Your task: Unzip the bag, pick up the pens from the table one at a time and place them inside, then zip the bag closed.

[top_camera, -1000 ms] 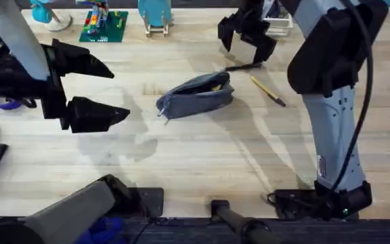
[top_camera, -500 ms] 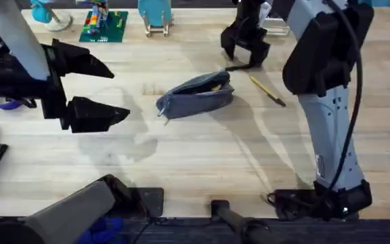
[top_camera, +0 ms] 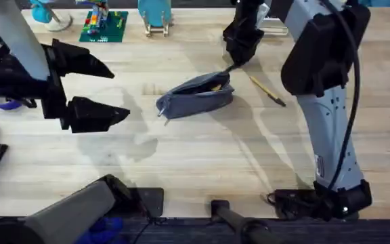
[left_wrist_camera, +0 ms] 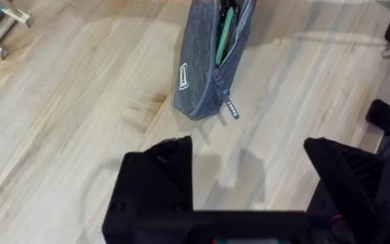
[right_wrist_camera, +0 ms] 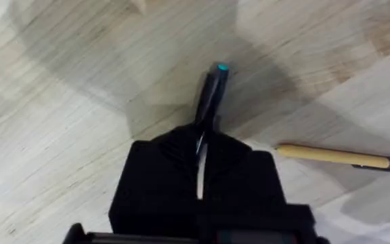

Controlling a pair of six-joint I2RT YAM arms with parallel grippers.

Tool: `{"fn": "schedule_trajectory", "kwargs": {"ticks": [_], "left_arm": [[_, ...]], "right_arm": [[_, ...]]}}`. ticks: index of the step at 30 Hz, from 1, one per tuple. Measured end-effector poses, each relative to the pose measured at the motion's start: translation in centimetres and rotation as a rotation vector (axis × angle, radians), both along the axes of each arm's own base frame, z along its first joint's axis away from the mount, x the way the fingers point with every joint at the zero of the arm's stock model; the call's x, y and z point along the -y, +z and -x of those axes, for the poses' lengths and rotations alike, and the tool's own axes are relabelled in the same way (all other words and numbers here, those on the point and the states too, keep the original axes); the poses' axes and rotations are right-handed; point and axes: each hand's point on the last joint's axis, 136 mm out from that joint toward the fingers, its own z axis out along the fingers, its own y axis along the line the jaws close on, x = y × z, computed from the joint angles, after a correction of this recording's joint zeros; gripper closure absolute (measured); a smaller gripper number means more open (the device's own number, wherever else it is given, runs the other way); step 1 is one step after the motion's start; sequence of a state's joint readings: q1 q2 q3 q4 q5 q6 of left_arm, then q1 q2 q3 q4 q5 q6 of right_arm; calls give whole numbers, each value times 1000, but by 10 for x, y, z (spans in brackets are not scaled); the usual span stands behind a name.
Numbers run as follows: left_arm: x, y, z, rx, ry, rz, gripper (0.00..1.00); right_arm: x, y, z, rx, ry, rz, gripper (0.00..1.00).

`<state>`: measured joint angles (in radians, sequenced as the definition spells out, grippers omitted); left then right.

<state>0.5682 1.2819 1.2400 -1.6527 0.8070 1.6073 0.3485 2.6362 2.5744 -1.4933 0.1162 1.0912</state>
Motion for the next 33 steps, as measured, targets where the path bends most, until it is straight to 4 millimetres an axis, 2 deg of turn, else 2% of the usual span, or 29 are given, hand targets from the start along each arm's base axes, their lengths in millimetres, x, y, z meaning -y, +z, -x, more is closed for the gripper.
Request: {"fn": "schedule_trajectory", "kwargs": {"ticks": [24, 28, 33], "left_arm": [[0, 0, 0, 0, 0, 0, 6], [0, 0, 0, 0, 0, 0, 6], [0, 0, 0, 0, 0, 0, 6]], "right_arm": [[4, 2, 1, -11, 29, -8, 969], [5, 19, -1, 7, 43, -13, 968], [7, 63, -17, 134, 68, -11, 968]]}}
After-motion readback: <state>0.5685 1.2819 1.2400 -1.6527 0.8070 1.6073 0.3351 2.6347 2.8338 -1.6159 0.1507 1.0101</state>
